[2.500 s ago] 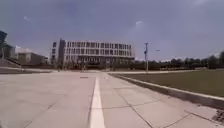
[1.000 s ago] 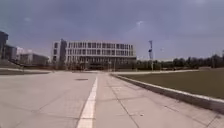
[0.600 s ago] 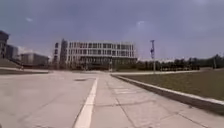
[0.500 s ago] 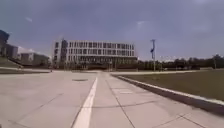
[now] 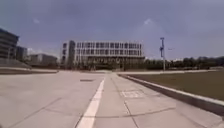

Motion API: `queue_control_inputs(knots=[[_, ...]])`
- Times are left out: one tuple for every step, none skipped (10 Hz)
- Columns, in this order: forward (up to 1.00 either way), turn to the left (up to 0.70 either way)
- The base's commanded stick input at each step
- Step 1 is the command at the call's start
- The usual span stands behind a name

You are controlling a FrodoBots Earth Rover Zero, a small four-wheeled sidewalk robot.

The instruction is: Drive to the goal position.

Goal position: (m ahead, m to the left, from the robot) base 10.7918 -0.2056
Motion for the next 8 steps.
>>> queue_control_inputs(knots=[[0.70,0.00],[0.70,0.00],[0.70,0.00],[0.70,0.00],[0.70,0.00],[0.70,0.00],[0.70,0.00],[0.70,0.17]])
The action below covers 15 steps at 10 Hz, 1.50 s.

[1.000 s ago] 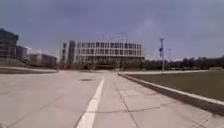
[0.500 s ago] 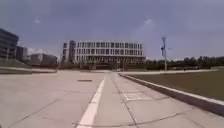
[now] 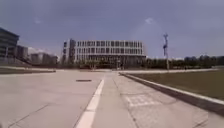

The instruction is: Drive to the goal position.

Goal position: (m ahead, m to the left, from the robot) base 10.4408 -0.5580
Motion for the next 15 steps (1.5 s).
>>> queue_control_inputs(knots=[[0.70,0.18],[0.70,0.00],[0.70,0.00],[0.70,0.00],[0.70,0.00],[0.70,0.00],[0.70,0.00],[0.70,0.00],[0.70,0.00],[0.70,0.00],[0.70,0.00],[0.70,0.00],[0.70,0.00],[0.70,0.00],[0.70,0.00]])
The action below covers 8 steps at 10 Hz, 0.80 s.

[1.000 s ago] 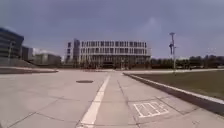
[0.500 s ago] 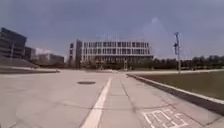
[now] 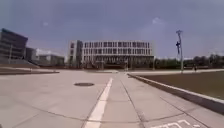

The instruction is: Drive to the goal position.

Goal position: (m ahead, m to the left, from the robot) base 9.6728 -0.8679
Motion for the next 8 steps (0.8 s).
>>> queue_control_inputs(knots=[[0.70,0.00],[0.70,0.00],[0.70,0.00],[0.70,0.00],[0.70,0.00],[0.70,0.00],[0.70,0.00],[0.70,0.00]])
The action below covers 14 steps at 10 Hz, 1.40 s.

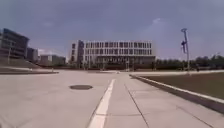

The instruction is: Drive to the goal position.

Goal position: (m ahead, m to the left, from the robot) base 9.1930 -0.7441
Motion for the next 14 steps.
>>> queue_control_inputs(knots=[[0.70,0.00],[0.70,0.00],[0.70,0.00],[0.70,0.00],[0.70,0.00],[0.70,0.00],[0.70,0.00],[0.70,0.00],[0.70,0.00],[0.70,-0.03],[0.70,-0.27],[0.70,-0.35],[0.70,-0.06],[0.70,0.00]])
